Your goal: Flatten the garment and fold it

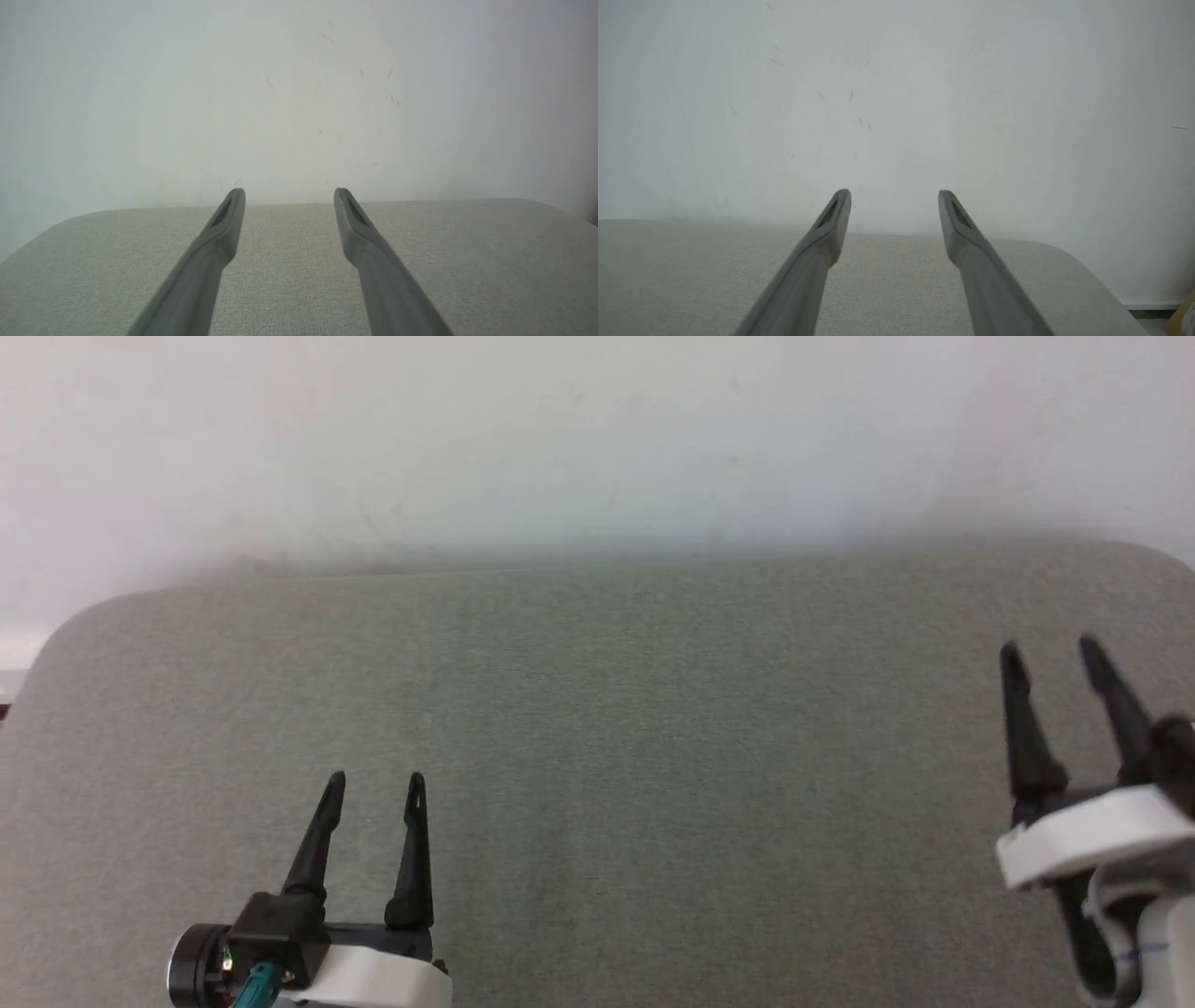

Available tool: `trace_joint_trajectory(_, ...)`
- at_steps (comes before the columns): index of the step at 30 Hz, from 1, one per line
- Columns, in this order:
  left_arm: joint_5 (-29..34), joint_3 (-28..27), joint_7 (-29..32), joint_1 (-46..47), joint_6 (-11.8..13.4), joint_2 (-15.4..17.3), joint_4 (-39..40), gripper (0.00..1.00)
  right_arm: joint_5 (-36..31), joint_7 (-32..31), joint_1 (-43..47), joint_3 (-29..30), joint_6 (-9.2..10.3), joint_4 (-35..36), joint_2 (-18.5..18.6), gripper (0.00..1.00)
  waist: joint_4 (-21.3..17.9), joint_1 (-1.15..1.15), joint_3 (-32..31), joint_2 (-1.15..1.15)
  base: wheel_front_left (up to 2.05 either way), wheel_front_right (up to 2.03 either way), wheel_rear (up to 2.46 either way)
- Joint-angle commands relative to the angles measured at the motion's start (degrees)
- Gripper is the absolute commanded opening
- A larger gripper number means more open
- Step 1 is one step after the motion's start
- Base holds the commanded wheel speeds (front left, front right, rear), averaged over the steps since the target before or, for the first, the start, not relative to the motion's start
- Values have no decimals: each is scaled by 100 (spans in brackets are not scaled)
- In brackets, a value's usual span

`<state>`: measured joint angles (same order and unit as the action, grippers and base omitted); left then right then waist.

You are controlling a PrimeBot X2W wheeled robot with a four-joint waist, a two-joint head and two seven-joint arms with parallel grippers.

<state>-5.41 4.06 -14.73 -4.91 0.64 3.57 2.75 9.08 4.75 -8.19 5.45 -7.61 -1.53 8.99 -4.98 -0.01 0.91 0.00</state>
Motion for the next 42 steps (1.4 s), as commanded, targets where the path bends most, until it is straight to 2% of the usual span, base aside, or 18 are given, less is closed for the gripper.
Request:
trace_joint_trajectory(1,44,-6,-27,-76,31,-13,-36,100,-2,76,223,66,12,73,-161,100,187,1,-133,0,0,0,0)
trace_joint_trajectory(5,41,40,-27,-112,19,-20,-124,100,-89,257,760,129,12,80,-425,100,293,1,-180,0,0,0,0)
trace_joint_trajectory(9,74,87,-27,-185,47,-25,-279,100,-185,418,1158,-18,12,29,-537,100,372,1,-222,0,0,0,0)
trace_joint_trajectory(15,118,103,-27,-235,128,-25,-412,100,-230,521,1412,-72,12,-69,-596,100,450,1,-246,0,0,0,0)
trace_joint_trajectory(26,-23,158,-13,-203,51,-4,-665,100,-122,593,1496,28,12,-174,-610,100,433,1,-253,0,0,0,0)
trace_joint_trajectory(27,-14,148,6,-201,71,-11,-648,0,-148,545,1436,9,1,-153,-583,0,435,1,-252,0,0,0,0)
trace_joint_trajectory(42,39,97,148,-136,58,-17,-611,0,-220,441,1378,-47,2,-122,-582,0,441,1,-237,0,0,0,0)
